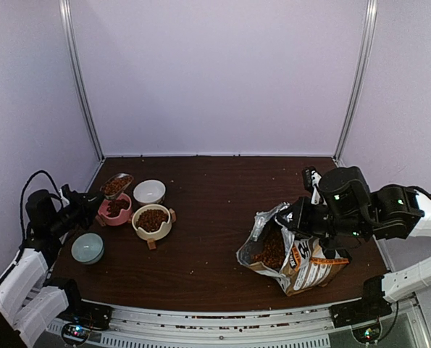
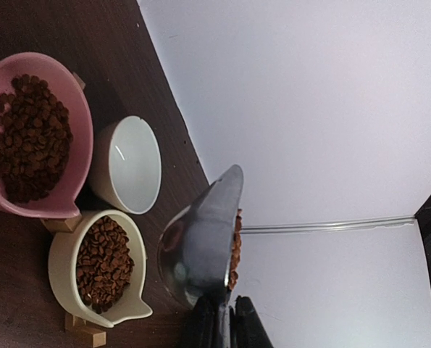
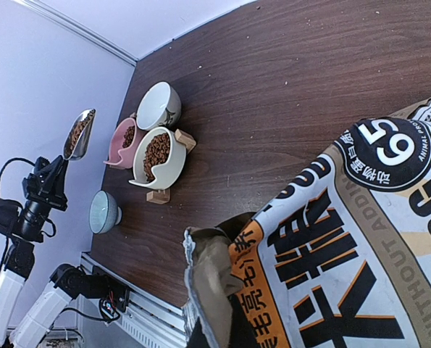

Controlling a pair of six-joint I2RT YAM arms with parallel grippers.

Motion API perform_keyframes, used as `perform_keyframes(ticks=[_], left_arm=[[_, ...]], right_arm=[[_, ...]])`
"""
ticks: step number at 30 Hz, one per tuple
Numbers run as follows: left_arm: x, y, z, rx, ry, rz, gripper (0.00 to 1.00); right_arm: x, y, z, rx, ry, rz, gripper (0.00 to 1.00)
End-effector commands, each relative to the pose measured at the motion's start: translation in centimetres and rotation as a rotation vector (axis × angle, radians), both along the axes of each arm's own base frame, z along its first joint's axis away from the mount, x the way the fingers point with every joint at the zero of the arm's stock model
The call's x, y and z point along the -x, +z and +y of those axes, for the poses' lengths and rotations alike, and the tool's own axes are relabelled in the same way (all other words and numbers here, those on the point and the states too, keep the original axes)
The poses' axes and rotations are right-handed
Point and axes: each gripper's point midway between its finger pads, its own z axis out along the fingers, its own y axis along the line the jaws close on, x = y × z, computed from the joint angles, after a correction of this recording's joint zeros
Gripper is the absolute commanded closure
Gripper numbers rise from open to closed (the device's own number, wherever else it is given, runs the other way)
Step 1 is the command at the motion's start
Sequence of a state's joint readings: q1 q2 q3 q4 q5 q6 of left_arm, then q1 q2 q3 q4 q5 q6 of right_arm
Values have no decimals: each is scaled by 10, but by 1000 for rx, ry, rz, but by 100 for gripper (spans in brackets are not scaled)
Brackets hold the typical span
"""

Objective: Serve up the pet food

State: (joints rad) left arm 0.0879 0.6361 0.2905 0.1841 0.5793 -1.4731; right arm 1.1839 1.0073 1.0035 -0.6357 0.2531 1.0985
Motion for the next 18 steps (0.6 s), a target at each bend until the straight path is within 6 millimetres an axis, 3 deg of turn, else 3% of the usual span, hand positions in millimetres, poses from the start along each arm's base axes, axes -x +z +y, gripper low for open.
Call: perform_keyframes(ticks=[1,10,18], left_arm=[[-2,7,15,-14,6,-46,100],[1,-17,55,-109,106,33,100],[0,-23,74,-228,131,72,100]], right_arm=[[-11,-9,-23,91,-74,-23,100],[-11,-10,-22,94,-70,-22,100],[-12,-10,-21,95,-63,-22,100]])
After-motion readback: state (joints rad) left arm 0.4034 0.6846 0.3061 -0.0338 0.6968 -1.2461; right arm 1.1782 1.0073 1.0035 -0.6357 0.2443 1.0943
